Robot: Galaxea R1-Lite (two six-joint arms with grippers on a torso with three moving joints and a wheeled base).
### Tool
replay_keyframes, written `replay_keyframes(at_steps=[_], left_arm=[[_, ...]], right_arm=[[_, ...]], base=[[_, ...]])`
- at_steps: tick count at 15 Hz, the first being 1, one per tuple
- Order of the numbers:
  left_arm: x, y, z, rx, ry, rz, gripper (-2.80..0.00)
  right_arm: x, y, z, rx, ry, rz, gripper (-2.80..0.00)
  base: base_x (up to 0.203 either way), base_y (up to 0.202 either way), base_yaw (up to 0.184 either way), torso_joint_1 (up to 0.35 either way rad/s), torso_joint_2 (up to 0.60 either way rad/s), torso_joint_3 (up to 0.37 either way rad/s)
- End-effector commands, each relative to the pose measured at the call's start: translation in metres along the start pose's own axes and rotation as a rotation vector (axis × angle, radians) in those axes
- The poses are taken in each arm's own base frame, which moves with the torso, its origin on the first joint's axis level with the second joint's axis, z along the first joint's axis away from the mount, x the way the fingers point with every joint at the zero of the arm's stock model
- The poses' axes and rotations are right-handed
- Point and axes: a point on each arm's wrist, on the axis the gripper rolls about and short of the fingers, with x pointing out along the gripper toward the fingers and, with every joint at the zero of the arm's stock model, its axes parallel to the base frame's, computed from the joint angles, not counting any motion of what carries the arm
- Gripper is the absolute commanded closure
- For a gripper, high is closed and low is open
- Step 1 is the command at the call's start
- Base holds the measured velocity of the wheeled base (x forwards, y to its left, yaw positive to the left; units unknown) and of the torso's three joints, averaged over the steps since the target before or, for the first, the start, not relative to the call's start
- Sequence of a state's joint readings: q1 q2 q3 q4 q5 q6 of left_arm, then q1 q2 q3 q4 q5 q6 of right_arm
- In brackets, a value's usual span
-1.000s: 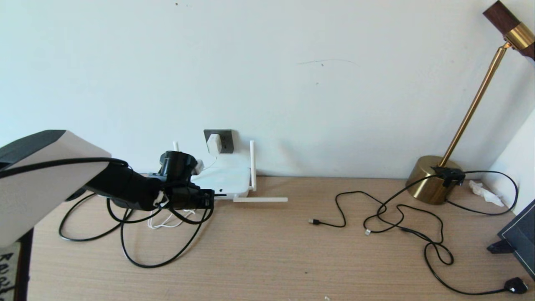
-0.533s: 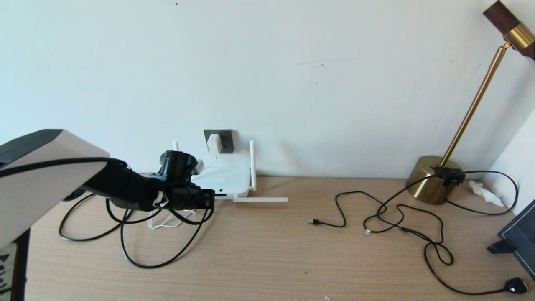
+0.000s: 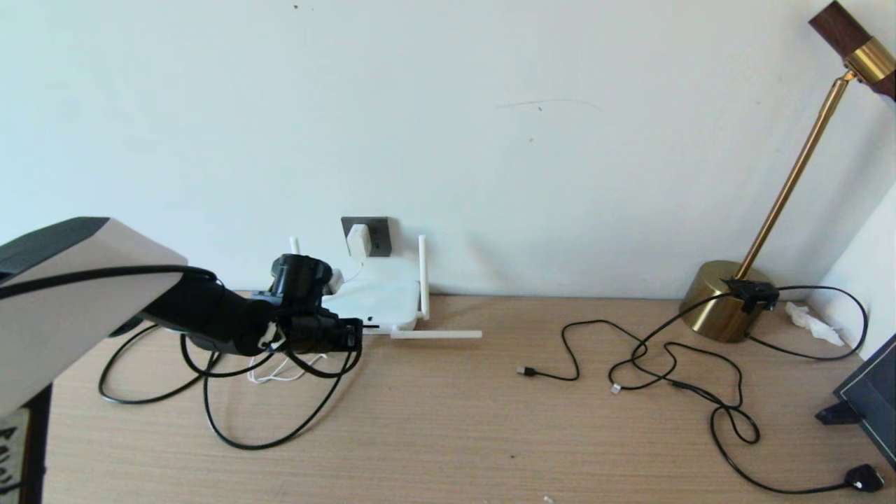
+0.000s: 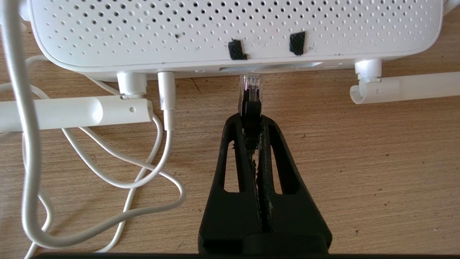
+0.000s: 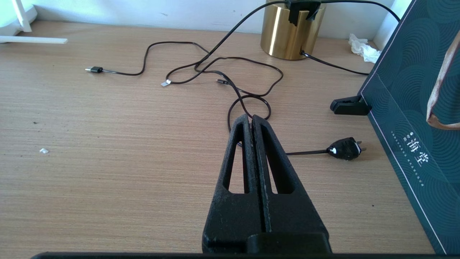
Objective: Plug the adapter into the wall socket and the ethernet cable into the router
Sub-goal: Plug cable into router interface
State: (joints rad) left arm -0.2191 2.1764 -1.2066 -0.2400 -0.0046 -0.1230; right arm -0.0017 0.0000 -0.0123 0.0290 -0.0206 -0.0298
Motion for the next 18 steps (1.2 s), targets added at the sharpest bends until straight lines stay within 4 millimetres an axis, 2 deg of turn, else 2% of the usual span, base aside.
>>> replay_keyframes(at_steps=[1,18], left_arm=[[-0.0001,-0.0003,0.0017,0.0,-0.007,-0.001,0.0],[0.003,0.0072,0.0062,-0.011,-0.015,0.02,0.0]], right_arm=[[0.0001,0.0,0.0,-0.001,0.002,0.001,0.0],[0.0,0.0,0.0,-0.001,0.001,0.0,0.0]], base=[[0.0,0.0,0.0,0.0,0.0,0.0],[0.0,0.0,0.0,0.0,0.0,0.0]])
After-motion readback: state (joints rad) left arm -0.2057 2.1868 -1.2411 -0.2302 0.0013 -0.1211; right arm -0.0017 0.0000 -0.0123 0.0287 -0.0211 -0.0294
